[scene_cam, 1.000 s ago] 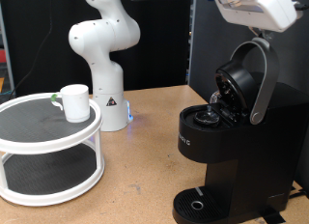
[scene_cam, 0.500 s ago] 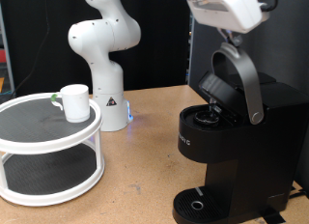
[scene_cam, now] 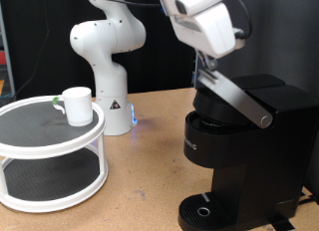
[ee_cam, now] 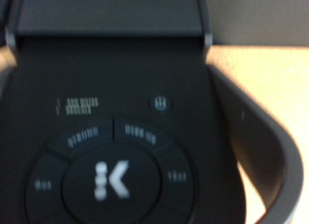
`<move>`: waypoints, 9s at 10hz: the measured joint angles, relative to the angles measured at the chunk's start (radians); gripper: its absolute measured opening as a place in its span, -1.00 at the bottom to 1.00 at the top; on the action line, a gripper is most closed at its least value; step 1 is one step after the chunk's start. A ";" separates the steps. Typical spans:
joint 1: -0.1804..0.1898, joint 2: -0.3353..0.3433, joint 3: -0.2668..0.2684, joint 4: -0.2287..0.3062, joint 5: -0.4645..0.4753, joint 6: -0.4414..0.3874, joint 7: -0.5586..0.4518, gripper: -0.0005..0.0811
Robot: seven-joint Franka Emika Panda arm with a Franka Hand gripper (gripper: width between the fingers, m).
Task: Make a cup of coffee with the keurig machine
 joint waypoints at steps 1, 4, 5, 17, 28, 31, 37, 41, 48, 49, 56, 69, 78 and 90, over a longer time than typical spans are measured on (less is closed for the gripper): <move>-0.007 0.008 -0.001 -0.011 -0.024 0.017 0.000 -0.97; -0.011 0.049 0.002 -0.052 -0.074 0.094 0.000 -0.97; -0.011 0.063 0.004 -0.059 -0.074 0.114 -0.002 -0.97; -0.009 0.098 0.004 -0.068 0.024 0.160 -0.078 -0.97; -0.024 -0.018 0.014 -0.136 0.121 0.223 0.264 -0.97; -0.030 -0.046 0.007 -0.156 0.123 0.211 0.287 -0.97; -0.048 -0.189 -0.059 -0.265 0.173 0.114 0.203 -0.97; -0.066 -0.255 -0.079 -0.302 0.166 0.060 0.180 -0.97; -0.112 -0.397 -0.228 -0.314 0.070 -0.331 -0.028 -0.97; -0.111 -0.394 -0.226 -0.316 0.072 -0.321 -0.020 -0.97; -0.215 -0.536 -0.239 -0.444 0.064 -0.255 0.126 -0.97; -0.292 -0.611 -0.444 -0.463 -0.082 -0.438 -0.177 -0.97; -0.388 -0.705 -0.611 -0.466 -0.128 -0.488 -0.301 -0.97; -0.366 -0.637 -0.630 -0.417 -0.148 -0.463 -0.273 -0.97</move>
